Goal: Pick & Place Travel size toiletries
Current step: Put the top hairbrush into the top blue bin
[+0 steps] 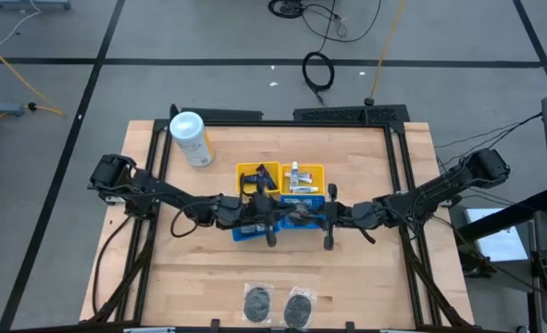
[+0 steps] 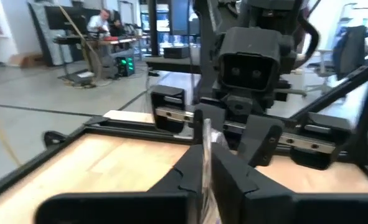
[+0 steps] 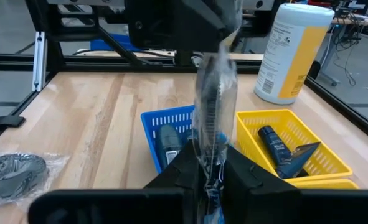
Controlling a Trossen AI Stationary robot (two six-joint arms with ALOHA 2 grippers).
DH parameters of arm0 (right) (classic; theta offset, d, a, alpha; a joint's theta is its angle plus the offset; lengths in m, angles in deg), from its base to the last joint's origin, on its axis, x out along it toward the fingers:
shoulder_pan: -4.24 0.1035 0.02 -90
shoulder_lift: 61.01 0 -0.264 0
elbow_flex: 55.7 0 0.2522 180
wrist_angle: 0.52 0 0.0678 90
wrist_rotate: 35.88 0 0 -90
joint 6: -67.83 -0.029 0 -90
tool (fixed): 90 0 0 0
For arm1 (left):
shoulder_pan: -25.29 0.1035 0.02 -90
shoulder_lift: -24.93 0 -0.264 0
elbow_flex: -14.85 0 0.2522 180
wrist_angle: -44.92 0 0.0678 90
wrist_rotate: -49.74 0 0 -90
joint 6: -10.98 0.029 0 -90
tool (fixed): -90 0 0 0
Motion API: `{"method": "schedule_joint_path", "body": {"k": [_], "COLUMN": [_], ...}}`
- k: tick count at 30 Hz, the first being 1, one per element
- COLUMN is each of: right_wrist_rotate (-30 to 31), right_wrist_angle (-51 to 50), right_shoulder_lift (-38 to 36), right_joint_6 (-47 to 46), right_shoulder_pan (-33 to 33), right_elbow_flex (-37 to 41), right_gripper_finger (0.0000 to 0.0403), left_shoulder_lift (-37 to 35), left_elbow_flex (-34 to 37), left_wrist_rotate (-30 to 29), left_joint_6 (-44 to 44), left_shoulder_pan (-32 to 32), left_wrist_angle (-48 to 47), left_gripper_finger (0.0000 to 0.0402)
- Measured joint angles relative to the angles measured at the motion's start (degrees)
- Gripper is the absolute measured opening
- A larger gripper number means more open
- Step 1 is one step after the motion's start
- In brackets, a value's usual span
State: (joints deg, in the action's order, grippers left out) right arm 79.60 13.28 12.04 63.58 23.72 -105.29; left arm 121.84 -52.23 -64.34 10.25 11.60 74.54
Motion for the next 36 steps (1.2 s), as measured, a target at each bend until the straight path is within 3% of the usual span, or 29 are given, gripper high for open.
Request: {"method": "schedule_joint_path", "body": {"k": [8, 16, 29, 36], "right_wrist_rotate": [0.18, -1.18, -29.32, -37.92], "right_wrist_angle": [-3.37, -12.12, -18.17, -22.13], "right_shoulder_lift": [0.00, 0.00, 0.00, 0.00], "right_joint_6": [-2.33, -7.47, -10.01, -9.61], "right_shoulder_pan": [-0.45, -3.93, -19.97, -23.99], "right_elbow_flex": [-0.02, 0.00, 0.00, 0.00], "right_gripper_finger": [0.0021, 0.0021, 0.0021, 0.0021], "left_shoulder_lift": [-1.76, -6.65, -8.13, -8.13], "left_elbow_flex": [0.02, 0.07, 0.09, 0.09], "left_wrist_rotate": [-9.55, -11.51, -8.45, -8.33], "left_joint_6": [4.85, -0.53, -6.50, -7.51], "left_shoulder_pan": [-0.27, -2.69, -11.81, -15.56], "left_wrist_angle": [-2.89, -15.63, -22.47, -24.37], "left_gripper_finger": [0.0115, 0.0137, 0.0136, 0.0136]}}
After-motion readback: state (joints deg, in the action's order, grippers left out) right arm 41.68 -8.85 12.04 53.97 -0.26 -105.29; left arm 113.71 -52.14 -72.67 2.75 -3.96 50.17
